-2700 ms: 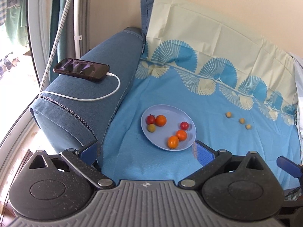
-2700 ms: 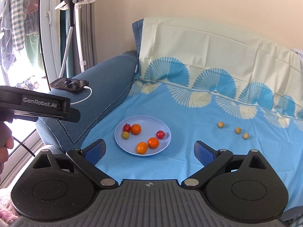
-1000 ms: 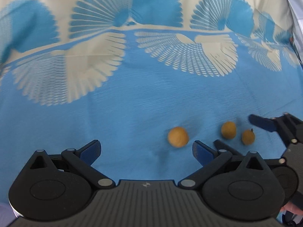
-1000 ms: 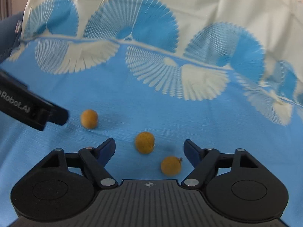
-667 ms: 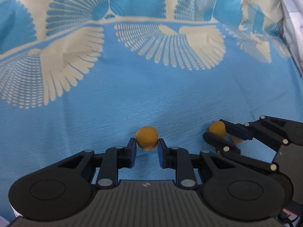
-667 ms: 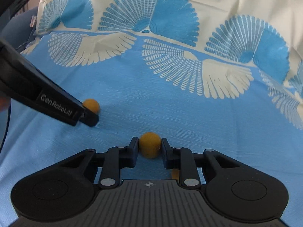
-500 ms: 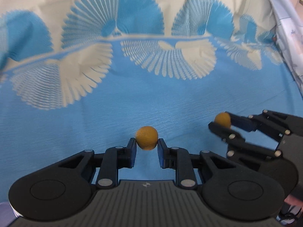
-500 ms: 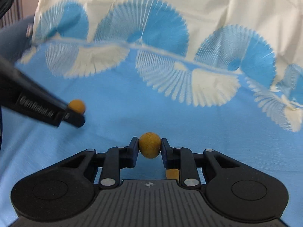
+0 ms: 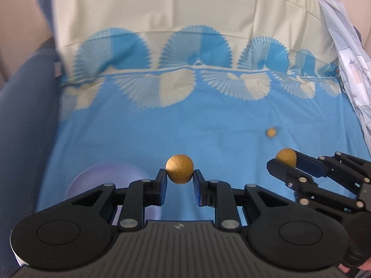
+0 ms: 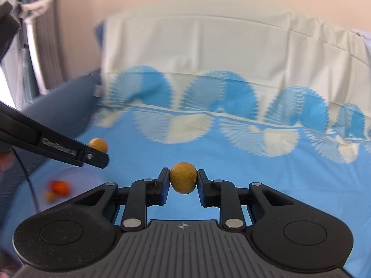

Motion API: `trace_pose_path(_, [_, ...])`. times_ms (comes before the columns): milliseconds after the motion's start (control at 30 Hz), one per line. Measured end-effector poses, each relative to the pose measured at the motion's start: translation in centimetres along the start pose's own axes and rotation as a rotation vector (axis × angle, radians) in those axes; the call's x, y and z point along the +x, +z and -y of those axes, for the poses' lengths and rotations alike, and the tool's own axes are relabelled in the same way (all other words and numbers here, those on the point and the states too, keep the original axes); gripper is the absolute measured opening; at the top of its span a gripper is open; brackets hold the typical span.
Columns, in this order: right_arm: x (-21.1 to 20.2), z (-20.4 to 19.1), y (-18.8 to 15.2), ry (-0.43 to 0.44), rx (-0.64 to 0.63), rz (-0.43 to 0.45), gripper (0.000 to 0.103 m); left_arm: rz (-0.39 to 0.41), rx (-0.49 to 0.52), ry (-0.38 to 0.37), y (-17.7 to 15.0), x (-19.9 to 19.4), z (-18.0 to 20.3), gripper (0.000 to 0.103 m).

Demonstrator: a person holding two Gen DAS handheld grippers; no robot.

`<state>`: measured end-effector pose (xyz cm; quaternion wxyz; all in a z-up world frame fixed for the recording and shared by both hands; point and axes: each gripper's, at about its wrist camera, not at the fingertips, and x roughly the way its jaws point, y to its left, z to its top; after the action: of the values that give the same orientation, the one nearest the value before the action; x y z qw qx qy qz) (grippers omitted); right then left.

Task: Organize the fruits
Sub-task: 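Carry both yellow-brown fruits over the plate and lower them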

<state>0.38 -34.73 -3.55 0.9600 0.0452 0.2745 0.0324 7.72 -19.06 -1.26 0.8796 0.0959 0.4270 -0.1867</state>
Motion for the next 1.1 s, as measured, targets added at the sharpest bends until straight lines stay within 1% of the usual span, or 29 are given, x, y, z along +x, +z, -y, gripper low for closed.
trace_pose_path(133, [-3.8,-4.8,-1.0,0.094,0.018,-0.002,0.026,-0.002,-0.052,0.035,-4.1,-4.5,-3.5,0.026])
trace_pose_path(267, [-6.6,-9.4,-2.0,0.171,-0.014,-0.025,0.026,0.013,-0.108,0.068,-7.8,-8.3,-6.4,0.026])
trace_pose_path(400, [-8.3,-13.3,-3.0,0.215,-0.065,-0.051,0.026,0.022,-0.156,0.079,-10.4,-10.7,-8.7,0.026])
trace_pose_path(533, [-9.2,-16.0,-3.8,0.235,-0.091,-0.075,0.026,0.025,-0.175,0.094,-12.4,-12.3,-10.2,0.026])
trace_pose_path(733, [-10.1,-18.5,-4.4,0.247,-0.143,-0.095,0.026,0.039,-0.197,0.092,-13.8,-13.6,-11.6,0.026])
trace_pose_path(933, [-10.5,-18.9,-4.2,0.238,-0.159,-0.095,0.026,0.049,-0.218,0.087,-14.1,-13.9,-12.3,0.026])
trace_pose_path(1100, [-10.4,-19.2,-4.3,0.239,-0.170,-0.111,0.026,0.042,-0.225,0.088,-13.9,-13.6,-12.6,0.026])
